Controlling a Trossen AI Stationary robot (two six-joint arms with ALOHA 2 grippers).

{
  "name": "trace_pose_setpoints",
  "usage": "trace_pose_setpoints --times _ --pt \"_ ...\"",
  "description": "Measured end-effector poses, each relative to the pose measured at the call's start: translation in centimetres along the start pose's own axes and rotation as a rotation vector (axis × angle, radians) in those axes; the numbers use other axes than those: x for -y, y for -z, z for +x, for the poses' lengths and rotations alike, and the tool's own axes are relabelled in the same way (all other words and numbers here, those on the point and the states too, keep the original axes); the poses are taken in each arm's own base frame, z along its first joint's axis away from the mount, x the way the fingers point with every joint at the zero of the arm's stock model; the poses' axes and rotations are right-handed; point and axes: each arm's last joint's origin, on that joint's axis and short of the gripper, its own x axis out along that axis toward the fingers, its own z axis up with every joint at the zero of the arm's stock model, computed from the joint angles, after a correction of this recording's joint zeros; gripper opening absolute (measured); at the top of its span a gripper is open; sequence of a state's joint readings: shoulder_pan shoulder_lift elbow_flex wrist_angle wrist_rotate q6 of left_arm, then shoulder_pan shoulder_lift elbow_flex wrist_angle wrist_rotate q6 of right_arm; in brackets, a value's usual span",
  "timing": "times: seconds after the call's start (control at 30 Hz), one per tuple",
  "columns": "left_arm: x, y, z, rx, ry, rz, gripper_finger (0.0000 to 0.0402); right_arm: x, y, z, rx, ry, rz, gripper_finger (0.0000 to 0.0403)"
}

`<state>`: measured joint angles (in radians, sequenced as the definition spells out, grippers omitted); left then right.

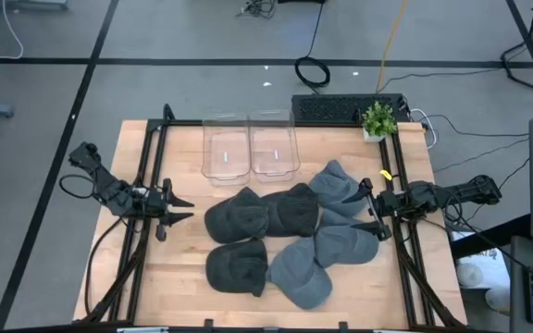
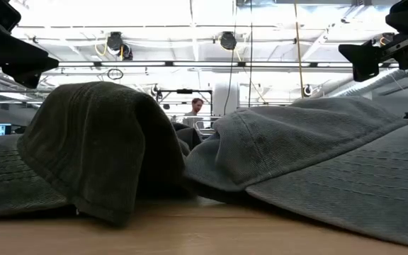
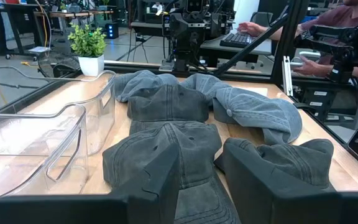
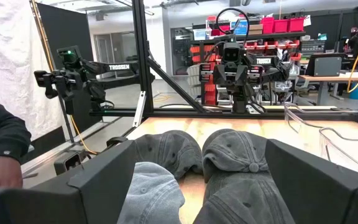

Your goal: Pick & Place hat

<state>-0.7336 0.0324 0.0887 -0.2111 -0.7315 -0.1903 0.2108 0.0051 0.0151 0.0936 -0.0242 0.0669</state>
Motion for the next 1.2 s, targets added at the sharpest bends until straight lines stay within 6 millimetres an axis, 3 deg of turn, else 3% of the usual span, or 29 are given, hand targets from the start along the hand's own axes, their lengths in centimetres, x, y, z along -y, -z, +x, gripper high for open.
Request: trace_pose_setpoints --times 0.47,0.7,1.0,1.2 --pt "0.0 0.0 0.0 0.000 0.000 0.000 0.0132 0.0 0.0 0.0 0.000 0.000 -0.001 0.0345" --pt "0.0 0.0 0.0 0.000 0.000 0.000 0.0132 0.0 -0.4 0.0 0.041 0.000 -0.112 0.0345" --pt "0.0 0.0 0.0 0.000 0.000 0.000 0.0132 -0.1 -1.4 0.0 0.145 -0.040 0.418 0.0345" --pt "0.0 0.0 0.0 0.000 0.000 0.000 0.0131 0.5 -1.2 0.1 0.162 0.152 0.395 0.0345"
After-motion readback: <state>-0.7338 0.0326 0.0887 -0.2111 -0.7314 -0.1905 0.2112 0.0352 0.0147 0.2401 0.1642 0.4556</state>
